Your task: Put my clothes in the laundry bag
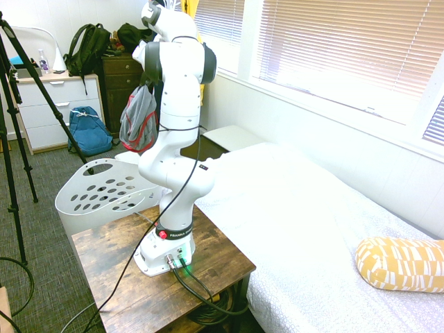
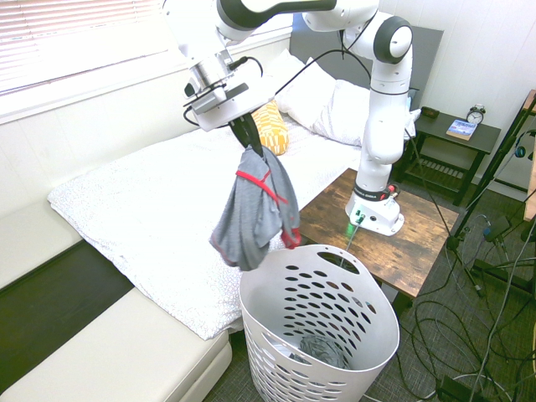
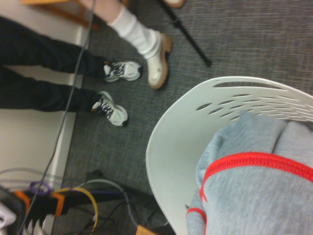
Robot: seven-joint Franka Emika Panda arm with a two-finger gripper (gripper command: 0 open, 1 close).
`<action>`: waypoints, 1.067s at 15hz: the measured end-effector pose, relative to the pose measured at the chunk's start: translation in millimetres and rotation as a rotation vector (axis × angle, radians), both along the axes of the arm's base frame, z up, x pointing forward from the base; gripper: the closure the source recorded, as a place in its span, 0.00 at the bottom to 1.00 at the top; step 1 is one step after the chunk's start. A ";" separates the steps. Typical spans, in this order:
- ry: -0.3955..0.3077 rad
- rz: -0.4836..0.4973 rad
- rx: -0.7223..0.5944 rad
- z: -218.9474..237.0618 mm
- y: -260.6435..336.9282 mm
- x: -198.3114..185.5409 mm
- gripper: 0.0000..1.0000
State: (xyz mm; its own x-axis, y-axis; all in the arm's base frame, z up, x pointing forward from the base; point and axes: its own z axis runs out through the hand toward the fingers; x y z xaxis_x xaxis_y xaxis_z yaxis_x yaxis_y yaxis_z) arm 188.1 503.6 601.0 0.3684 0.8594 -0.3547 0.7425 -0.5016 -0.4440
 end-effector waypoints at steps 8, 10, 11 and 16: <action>0.257 0.075 0.042 -83.8 -28.9 -51.2 1.00; 0.282 0.039 0.010 -129.2 -38.7 -51.4 0.00; 0.283 0.018 -0.012 -151.3 -44.0 -49.1 0.00; 0.328 -0.066 -0.093 -266.3 -62.2 -40.4 0.00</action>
